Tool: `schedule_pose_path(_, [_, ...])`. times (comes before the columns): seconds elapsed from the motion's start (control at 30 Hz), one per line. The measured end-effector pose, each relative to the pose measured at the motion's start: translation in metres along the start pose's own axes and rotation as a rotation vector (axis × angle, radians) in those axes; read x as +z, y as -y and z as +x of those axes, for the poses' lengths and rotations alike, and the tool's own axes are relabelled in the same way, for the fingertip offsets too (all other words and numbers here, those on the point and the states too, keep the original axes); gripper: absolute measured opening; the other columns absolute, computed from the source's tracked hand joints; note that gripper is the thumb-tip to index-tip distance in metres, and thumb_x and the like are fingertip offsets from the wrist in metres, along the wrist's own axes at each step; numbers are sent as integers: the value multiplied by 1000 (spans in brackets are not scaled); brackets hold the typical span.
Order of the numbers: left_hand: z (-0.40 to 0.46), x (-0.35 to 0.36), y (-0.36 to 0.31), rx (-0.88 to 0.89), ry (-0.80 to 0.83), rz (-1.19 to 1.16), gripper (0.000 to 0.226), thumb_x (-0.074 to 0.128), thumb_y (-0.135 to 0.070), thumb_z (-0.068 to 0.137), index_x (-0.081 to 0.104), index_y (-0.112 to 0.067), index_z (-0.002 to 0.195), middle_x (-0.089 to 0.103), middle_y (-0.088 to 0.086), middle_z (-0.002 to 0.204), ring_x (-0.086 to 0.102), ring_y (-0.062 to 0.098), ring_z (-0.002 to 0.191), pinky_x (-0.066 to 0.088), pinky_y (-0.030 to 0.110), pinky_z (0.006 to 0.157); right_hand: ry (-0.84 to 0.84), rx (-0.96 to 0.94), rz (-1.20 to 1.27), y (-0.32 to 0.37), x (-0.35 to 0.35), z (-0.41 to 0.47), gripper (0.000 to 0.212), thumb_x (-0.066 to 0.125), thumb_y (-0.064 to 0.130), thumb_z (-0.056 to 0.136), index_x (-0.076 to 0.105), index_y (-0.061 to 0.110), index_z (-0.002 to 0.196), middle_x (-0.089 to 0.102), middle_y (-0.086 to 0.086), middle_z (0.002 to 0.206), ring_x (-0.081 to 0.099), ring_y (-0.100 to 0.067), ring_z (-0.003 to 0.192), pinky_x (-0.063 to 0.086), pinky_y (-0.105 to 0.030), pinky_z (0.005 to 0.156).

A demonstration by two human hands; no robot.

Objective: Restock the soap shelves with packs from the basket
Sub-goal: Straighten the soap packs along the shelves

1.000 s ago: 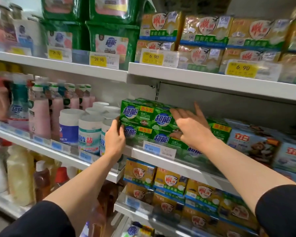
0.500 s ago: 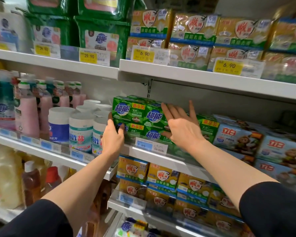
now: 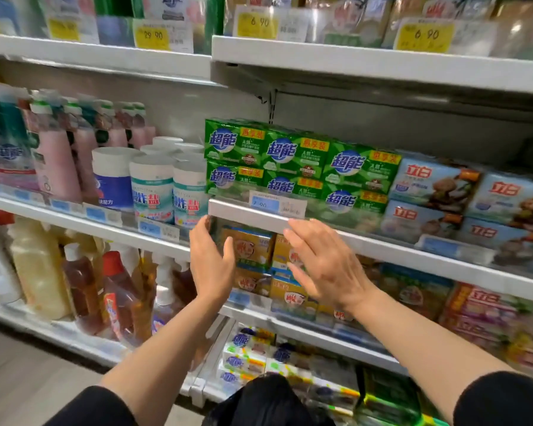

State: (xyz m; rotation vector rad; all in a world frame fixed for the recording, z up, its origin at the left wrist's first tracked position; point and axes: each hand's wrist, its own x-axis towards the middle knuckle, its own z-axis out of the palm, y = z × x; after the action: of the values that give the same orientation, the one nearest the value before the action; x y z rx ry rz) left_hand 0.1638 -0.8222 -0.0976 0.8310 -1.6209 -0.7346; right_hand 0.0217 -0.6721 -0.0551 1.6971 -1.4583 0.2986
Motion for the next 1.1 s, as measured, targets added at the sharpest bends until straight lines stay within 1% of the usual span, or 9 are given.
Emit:
schedule_pose_path(0.1, [-25,8,27,-59,113,99,59,68,-13,87,39,-7,138,48,11,131,46,25,123,35,27,98,103,23,27,19,19,-44,54,75,27,76,61,1,121,62,-16,118,58,-30,110,44,-42,104])
schedule_pose_path(0.23, [-33,24,42,-71,219,172,78,82,-24,73,39,-12,136,46,9,130,46,24,123,41,36,102,252,250,4,23,39,-78,71,86,30,63,60,-2,121,62,-17,117,61,-33,106,51,-42,92])
schedule_pose_path(0.33, [-33,45,46,-123,213,222,97,87,-37,66,32,-9,140,38,12,138,41,28,129,40,43,105,295,396,-63,16,44,-76,74,87,31,61,54,-1,119,58,-16,110,59,-33,94,52,-39,71])
schedule_pose_path(0.47, [-30,68,51,-175,170,273,106,86,-45,65,25,-4,141,21,16,147,30,34,135,39,49,106,355,529,-66,7,48,-61,58,92,26,50,56,4,90,57,-13,77,57,-31,59,37,-29,41])
schedule_pose_path(0.53, [-27,71,54,-178,136,272,104,86,-42,66,25,-4,142,20,17,148,28,34,137,38,49,107,413,556,-31,2,54,-57,41,89,21,59,58,3,79,59,-16,69,59,-36,55,38,-30,41])
schedule_pose_path(0.6, [-27,73,56,-189,135,275,106,85,-39,68,20,-4,145,20,17,150,28,34,138,38,49,107,406,575,-10,2,57,-55,28,80,20,75,63,-2,81,65,-22,80,65,-41,69,47,-38,51])
schedule_pose_path(0.77, [-32,77,54,-217,151,285,110,83,-34,73,11,-6,151,16,15,154,23,30,142,35,47,110,470,689,68,4,71,-61,38,48,31,99,59,0,117,61,-20,118,58,-38,106,47,-43,83])
schedule_pose_path(0.93, [-31,77,52,-272,110,209,113,84,-32,72,8,-8,152,20,10,154,22,24,143,32,41,112,454,712,96,6,77,-63,29,49,29,99,62,3,102,66,-18,102,61,-35,86,39,-34,62])
schedule_pose_path(1.1, [-26,77,61,-271,34,217,106,89,-43,61,28,-9,140,32,9,140,34,23,130,42,39,104,451,714,31,9,76,-60,27,51,28,98,62,3,95,66,-15,92,63,-34,80,35,-30,60])
